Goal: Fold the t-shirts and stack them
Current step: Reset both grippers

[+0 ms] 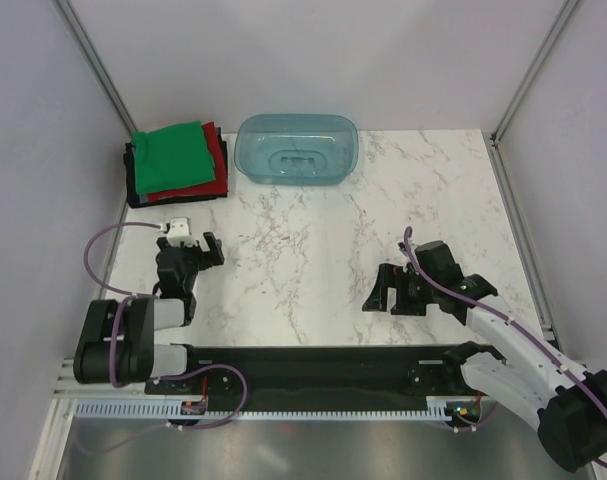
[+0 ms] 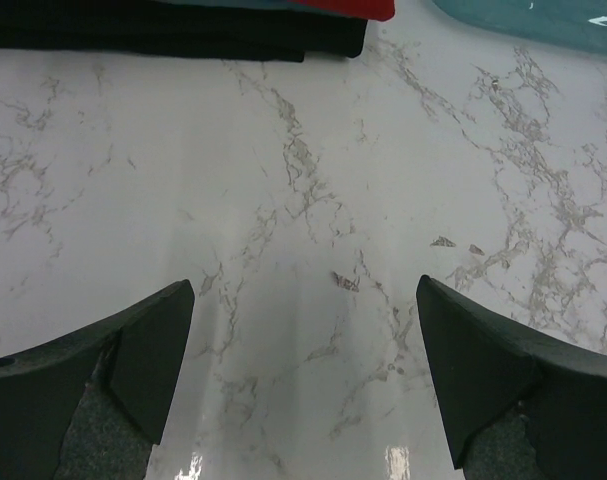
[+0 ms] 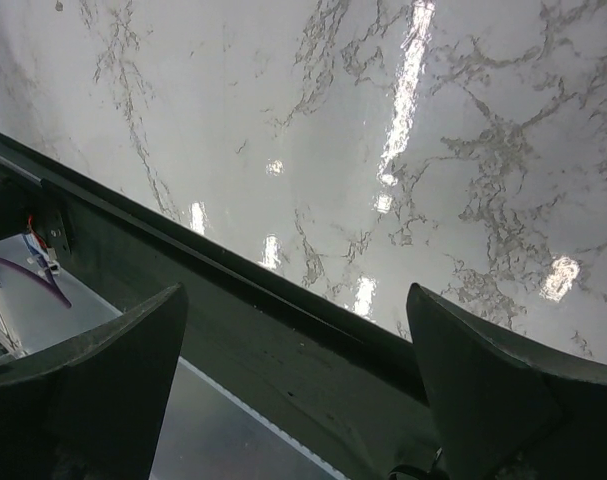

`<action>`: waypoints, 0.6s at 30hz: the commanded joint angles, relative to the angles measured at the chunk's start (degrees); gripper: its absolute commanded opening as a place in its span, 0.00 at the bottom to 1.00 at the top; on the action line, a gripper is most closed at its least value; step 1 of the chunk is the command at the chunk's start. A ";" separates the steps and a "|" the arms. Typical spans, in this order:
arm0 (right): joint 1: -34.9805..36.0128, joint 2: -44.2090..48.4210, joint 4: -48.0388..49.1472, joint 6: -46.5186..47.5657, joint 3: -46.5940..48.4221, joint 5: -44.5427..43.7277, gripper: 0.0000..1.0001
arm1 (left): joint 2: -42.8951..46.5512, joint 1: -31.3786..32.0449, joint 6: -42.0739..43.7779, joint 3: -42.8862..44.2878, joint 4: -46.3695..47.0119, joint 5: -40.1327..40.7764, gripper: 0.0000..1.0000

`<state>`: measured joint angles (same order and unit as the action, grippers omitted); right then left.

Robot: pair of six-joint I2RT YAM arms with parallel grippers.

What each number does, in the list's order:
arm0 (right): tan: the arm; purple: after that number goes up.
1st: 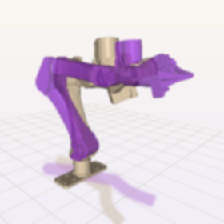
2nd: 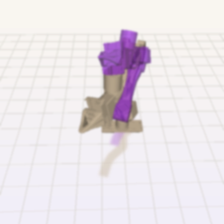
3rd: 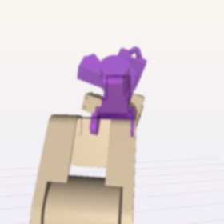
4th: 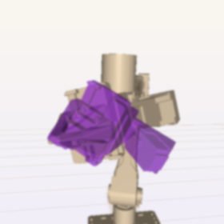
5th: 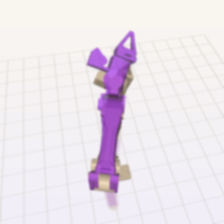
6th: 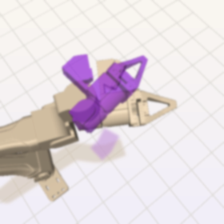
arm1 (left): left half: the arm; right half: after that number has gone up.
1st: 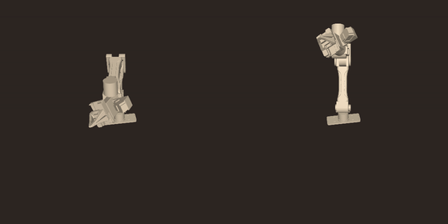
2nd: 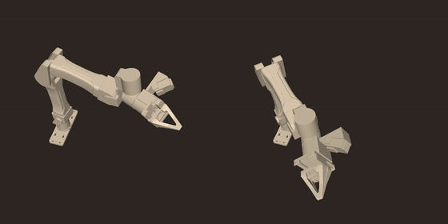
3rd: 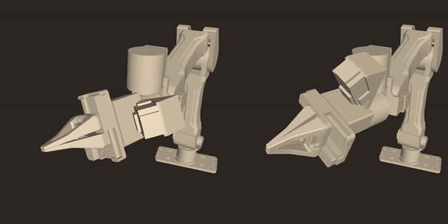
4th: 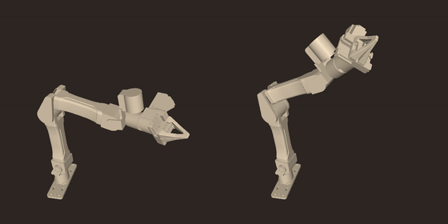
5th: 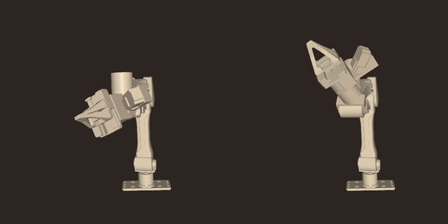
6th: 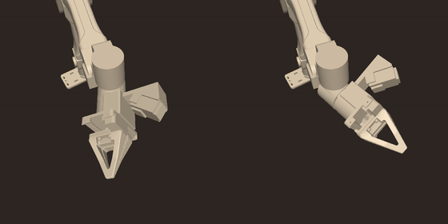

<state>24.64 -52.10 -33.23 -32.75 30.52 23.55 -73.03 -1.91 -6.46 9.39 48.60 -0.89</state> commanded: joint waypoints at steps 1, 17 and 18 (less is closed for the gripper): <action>0.32 1.65 -0.08 0.06 -0.38 0.01 0.98 | -8.85 -0.46 2.85 -0.50 24.18 -4.72 1.00; 0.23 0.16 6.24 -2.93 6.56 -6.05 0.98 | -9.14 1.21 5.58 3.36 16.26 -5.27 1.00; 0.23 -0.80 7.03 -2.93 6.83 -6.41 0.98 | -8.97 1.21 5.58 3.36 16.18 -5.27 1.00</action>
<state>24.64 -51.57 -31.07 -34.96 34.41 19.57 -81.95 -0.84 -4.43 11.42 61.65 -5.30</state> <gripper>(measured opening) 0.982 0.993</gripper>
